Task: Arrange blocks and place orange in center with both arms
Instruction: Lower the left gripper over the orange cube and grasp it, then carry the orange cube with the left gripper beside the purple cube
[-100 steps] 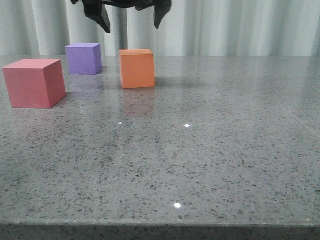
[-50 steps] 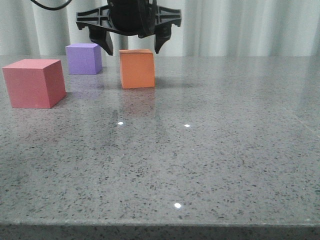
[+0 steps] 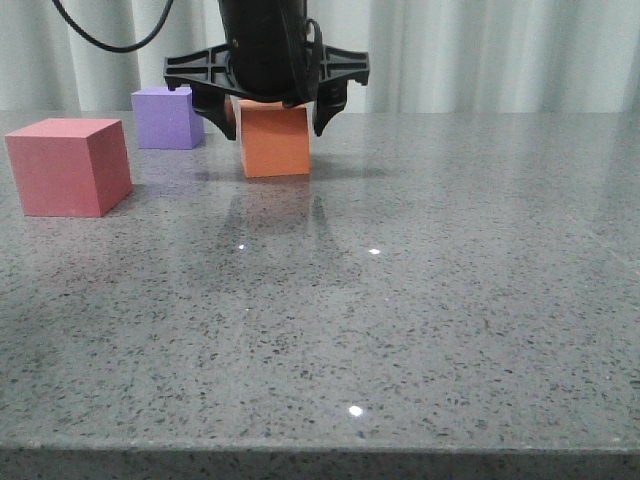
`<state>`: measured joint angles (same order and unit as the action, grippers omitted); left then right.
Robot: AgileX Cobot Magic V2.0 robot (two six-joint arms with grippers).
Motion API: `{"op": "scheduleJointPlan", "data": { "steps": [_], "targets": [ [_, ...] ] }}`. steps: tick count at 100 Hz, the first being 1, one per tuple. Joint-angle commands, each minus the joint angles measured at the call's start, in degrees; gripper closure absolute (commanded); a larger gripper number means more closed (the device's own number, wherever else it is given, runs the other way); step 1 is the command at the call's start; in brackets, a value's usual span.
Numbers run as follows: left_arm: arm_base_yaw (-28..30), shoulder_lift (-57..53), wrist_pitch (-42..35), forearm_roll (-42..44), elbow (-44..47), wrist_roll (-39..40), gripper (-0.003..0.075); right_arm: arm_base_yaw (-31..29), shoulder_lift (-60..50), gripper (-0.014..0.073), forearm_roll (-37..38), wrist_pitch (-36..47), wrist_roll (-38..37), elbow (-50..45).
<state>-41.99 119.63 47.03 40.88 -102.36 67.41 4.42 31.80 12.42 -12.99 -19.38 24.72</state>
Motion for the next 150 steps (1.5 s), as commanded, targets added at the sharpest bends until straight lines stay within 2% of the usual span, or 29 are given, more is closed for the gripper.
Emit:
{"op": "scheduleJointPlan", "data": {
  "steps": [1, 10, 15, 24, 43, 50, 63, 80, 98, 112, 134, 150],
  "targets": [
    [0.1, -3.3, -0.2, 1.5, -1.9, 0.5, 0.0279, -0.3, 0.1, 0.0662, 1.0, 4.3, 0.6, 1.5],
    [0.1, -3.3, -0.2, 1.5, -1.9, 0.5, 0.0384, -0.3, 0.1, 0.0662, 1.0, 4.3, 0.6, 1.5],
    [0.1, -3.3, -0.1, 1.5, -1.9, 0.5, 0.0407, -0.3, 0.1, 0.0662, 1.0, 4.3, 0.6, 1.5],
    [0.1, -3.5, 1.2, 1.6, -2.4, 0.3, 0.0407, -0.3, 0.1, 0.0662, 1.0, 4.3, 0.6, 1.5],
    [-0.9, -5.8, 6.0, 1.3, -6.4, -7.7, 0.0407, -0.3, 0.1, 0.0662, 1.0, 4.3, 0.6, 1.5],
    [-0.9, -8.0, 5.1, 1.2, -6.6, -9.1, 0.0406, -0.3, 0.1, 0.0662, 1.0, 4.3, 0.6, 1.5],
    [-0.3, -13.4, 3.5, -0.7, -6.6, -16.7, 0.0407, -0.3, 0.1, 0.0662, 1.0, 4.3, 0.6, 1.5],
    [3.7, -19.3, 2.7, -5.7, -5.3, -26.1, 0.0407, -0.3, 0.1, 0.0662, 1.0, 4.3, 0.6, 1.5],
    [9.6, -24.0, -2.5, -14.9, 0.5, -34.0, 0.0407, -0.3, 0.1, 0.0662, 1.0, 4.3, 0.6, 1.5],
    [13.1, -25.3, -6.3, -16.2, 7.1, -36.7, 0.0407, -0.3, 0.1, 0.0662, 1.0, 4.3, 0.6, 1.5],
    [16.8, -25.2, -14.6, -20.4, 13.2, -38.1, 0.0407, -0.3, 0.1, 0.0662, 1.0, 4.3, 0.6, 1.5],
    [18.8, -23.7, -16.6, -22.5, 15.7, -38.1, 0.0407, -0.3, 0.1, 0.0662, 1.0, 4.3, 0.6, 1.5]
  ]
}}
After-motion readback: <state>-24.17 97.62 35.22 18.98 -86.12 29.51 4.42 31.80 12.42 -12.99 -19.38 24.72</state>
